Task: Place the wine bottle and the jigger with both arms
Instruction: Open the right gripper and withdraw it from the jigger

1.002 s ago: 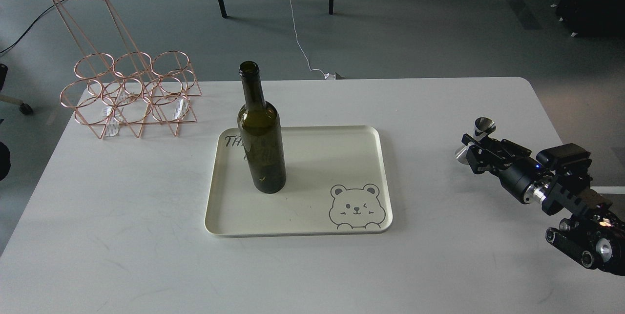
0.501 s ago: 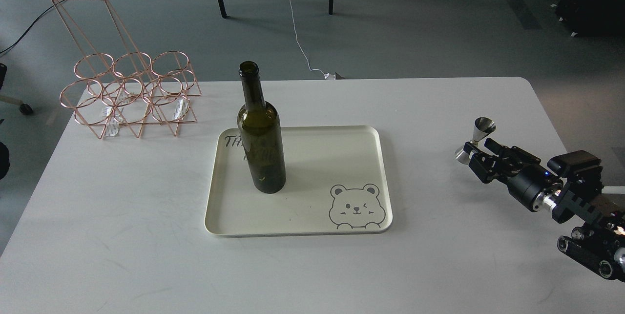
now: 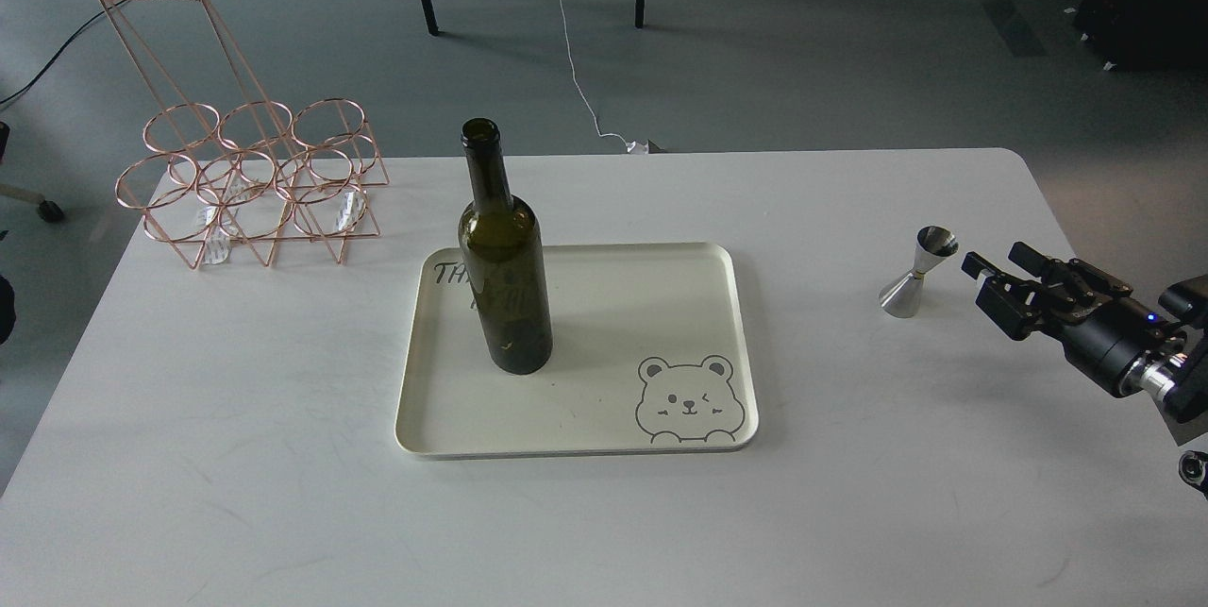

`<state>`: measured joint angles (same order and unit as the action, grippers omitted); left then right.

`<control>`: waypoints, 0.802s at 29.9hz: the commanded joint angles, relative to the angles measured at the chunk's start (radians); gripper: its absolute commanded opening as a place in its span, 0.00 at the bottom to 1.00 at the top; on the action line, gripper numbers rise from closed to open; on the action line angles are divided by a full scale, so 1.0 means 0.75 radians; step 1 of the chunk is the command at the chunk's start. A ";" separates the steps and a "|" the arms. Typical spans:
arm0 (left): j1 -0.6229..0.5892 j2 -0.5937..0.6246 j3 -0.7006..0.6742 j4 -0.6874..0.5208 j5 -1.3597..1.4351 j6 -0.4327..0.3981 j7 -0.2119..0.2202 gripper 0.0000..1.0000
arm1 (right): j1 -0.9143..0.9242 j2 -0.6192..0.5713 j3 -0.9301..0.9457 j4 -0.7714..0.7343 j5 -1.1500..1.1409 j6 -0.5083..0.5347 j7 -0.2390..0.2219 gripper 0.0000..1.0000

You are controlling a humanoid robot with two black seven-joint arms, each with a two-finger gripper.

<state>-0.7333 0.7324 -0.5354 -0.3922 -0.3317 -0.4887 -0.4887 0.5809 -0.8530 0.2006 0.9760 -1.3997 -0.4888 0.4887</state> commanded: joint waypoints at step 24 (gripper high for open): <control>-0.002 0.326 0.018 -0.579 0.507 0.000 0.000 0.98 | 0.635 0.135 0.211 -0.090 1.211 0.300 0.000 0.76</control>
<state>-0.7321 0.9459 -0.5202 -0.7471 -0.0470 -0.4892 -0.4887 1.0609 -0.7899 0.3224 0.9597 -0.5816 -0.3481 0.4886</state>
